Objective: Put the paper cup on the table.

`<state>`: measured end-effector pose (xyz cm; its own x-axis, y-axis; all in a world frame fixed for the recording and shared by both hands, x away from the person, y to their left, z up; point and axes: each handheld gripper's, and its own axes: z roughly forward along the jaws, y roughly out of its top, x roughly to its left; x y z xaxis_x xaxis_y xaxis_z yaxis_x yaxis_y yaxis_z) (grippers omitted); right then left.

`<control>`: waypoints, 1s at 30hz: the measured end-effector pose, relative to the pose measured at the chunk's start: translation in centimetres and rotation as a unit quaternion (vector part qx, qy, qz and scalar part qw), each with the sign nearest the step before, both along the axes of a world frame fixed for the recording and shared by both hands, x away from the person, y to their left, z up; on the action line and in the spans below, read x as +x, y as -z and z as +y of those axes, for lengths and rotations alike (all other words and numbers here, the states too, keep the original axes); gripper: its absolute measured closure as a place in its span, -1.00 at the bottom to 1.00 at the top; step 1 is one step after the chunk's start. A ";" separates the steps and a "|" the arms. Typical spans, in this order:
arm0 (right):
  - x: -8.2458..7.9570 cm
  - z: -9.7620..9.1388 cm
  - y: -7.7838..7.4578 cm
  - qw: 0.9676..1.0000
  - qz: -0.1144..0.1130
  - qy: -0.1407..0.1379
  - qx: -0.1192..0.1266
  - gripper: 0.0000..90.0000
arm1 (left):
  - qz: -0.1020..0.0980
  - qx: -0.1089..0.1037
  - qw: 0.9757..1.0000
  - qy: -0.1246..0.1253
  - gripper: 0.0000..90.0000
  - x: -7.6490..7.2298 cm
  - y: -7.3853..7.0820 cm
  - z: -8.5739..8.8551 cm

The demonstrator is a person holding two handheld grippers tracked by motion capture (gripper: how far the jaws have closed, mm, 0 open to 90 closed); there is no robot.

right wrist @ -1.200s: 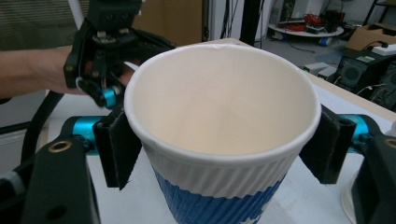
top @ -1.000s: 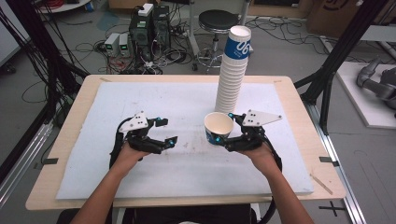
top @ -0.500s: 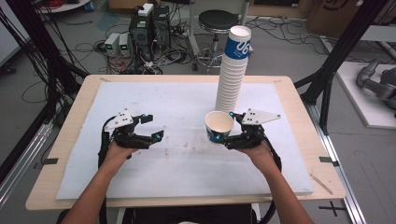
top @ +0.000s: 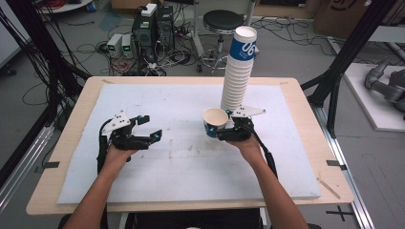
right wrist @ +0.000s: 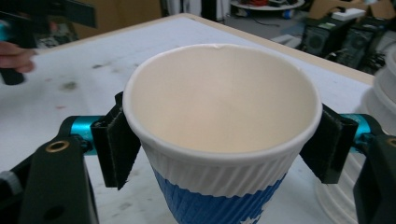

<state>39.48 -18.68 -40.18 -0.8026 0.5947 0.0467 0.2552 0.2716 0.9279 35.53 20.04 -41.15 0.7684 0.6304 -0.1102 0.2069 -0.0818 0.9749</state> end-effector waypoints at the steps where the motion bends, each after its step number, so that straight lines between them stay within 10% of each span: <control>1: 0.3 0.0 0.2 1.000 -0.002 0.007 -0.004 -0.48 | 0.001 0.000 1.000 0.000 -0.65 0.0 0.0 0.0; 12: 1.4 0.2 2.0 0.998 0.021 0.026 -0.048 -0.49 | 0.005 0.003 1.000 -0.001 -0.65 0.0 0.4 -0.1; 30: 0.3 -1.6 2.3 0.997 0.044 0.025 -0.051 -0.59 | 0.014 0.007 1.000 -0.002 -0.65 0.0 0.8 -0.1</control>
<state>39.82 -20.27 -42.49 -0.7667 0.6398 0.0523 0.3499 0.3482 0.8697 35.57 19.90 -41.91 0.7632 0.6344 -0.1227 0.2335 -0.0938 0.9678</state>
